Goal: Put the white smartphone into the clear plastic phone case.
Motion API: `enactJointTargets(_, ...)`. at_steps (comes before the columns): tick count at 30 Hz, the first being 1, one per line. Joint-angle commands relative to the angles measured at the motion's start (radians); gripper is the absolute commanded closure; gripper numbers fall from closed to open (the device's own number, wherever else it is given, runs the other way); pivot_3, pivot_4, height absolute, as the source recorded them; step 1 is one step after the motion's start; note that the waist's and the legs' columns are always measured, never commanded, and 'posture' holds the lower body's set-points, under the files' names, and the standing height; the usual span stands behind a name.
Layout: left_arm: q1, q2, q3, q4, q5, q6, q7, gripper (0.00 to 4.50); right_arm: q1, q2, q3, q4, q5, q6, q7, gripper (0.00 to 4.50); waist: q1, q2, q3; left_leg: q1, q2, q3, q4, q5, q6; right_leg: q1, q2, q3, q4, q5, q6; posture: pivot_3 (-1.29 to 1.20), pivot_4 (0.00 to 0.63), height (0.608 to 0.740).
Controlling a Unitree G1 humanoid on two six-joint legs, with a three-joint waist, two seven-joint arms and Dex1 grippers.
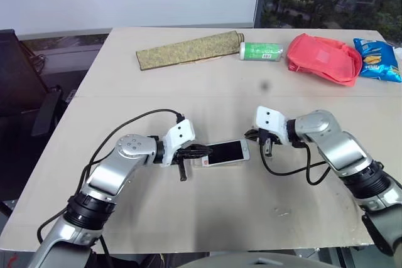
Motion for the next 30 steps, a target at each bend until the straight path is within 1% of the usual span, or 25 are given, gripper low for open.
enactJointTargets(1,0.024,-0.008,-0.068,0.064,0.056,0.019,-0.002,4.50,0.033,-0.024,0.015,-0.112,0.052,0.035,0.056,4.45,0.001,0.000,0.000,0.000,0.000,0.000,0.000,0.000,0.000,0.000,0.000,0.000,0.000,0.000,0.000,0.00,0.150,0.740)
enactJointTargets(8,0.027,-0.027,-0.074,0.062,0.065,0.019,-0.004,4.50,0.063,-0.057,0.032,-0.200,0.108,0.082,0.103,4.45,0.000,0.000,-0.001,0.002,0.001,0.000,0.001,0.000,0.000,0.001,0.000,0.000,0.003,0.000,0.000,0.00,0.150,0.740)
enactJointTargets(15,0.040,-0.038,-0.074,0.052,0.069,0.023,0.003,4.50,0.033,-0.048,0.021,-0.145,0.077,0.057,0.035,4.45,0.000,0.000,-0.001,0.003,0.001,0.000,0.005,0.000,0.000,0.004,-0.001,0.000,0.003,-0.001,0.000,0.00,0.150,0.740)
enactJointTargets(18,0.047,-0.038,-0.071,0.045,0.070,0.027,0.008,4.50,0.031,-0.075,0.007,-0.162,0.105,0.060,0.066,4.45,0.001,0.000,-0.001,0.004,0.002,-0.001,0.005,0.000,0.000,0.004,-0.001,0.000,0.003,-0.001,0.000,0.00,0.150,0.740)
enactJointTargets(21,0.055,-0.033,-0.067,0.036,0.070,0.030,0.013,4.50,0.040,-0.126,-0.019,-0.219,0.176,0.085,0.137,4.45,0.001,0.000,-0.001,0.004,0.002,-0.001,0.005,0.000,0.000,0.005,-0.001,-0.001,0.003,-0.001,0.000,0.00,0.150,0.740)
enactJointTargets(24,0.060,-0.034,-0.067,0.027,0.068,0.036,0.017,4.50,0.056,-0.164,0.006,-0.279,0.231,0.126,0.186,4.45,0.000,0.000,-0.001,0.004,0.002,-0.002,0.005,0.000,0.000,0.005,-0.001,-0.001,0.002,-0.001,0.000,0.00,0.150,0.740)
enactJointTargets(30,0.056,-0.038,-0.068,0.022,0.066,0.042,0.022,4.50,0.066,-0.165,0.086,-0.248,0.168,0.119,0.144,4.45,0.000,0.000,-0.001,0.004,0.002,-0.003,0.005,0.000,0.000,0.005,-0.001,-0.003,0.002,-0.003,0.003,0.00,0.150,0.740)
